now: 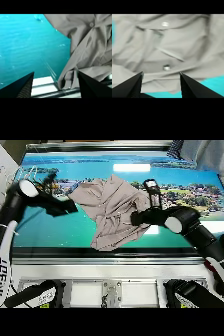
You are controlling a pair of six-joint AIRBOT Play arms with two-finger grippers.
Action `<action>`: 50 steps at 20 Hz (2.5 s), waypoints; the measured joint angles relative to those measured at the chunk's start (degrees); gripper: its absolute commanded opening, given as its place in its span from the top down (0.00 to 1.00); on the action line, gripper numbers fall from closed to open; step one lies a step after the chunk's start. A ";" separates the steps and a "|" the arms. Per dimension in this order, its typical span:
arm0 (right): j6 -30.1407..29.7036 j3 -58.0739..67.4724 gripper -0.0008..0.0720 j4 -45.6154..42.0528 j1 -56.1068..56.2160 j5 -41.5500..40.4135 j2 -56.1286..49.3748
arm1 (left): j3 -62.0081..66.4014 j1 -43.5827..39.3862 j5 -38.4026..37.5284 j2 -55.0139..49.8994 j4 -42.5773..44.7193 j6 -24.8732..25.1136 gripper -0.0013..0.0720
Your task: Fold the clothes and pants, and hang the long-sleeved shirts on hangers.
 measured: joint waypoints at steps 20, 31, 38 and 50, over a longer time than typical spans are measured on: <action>-5.01 0.00 0.31 -0.15 -13.53 9.38 -0.13 | -0.90 -21.62 5.62 -19.30 -6.51 28.98 0.21; -8.35 5.70 0.31 -0.15 -13.64 10.62 -5.97 | -1.33 -20.17 -0.98 -16.65 -9.42 31.50 0.96; -6.91 18.34 0.30 0.68 -13.66 11.26 -27.06 | -1.33 -18.34 -2.78 -10.82 -9.57 31.54 0.96; -1.31 25.35 0.85 4.76 -13.66 3.67 -41.38 | -1.33 -18.18 -3.13 -9.94 -9.62 31.56 0.96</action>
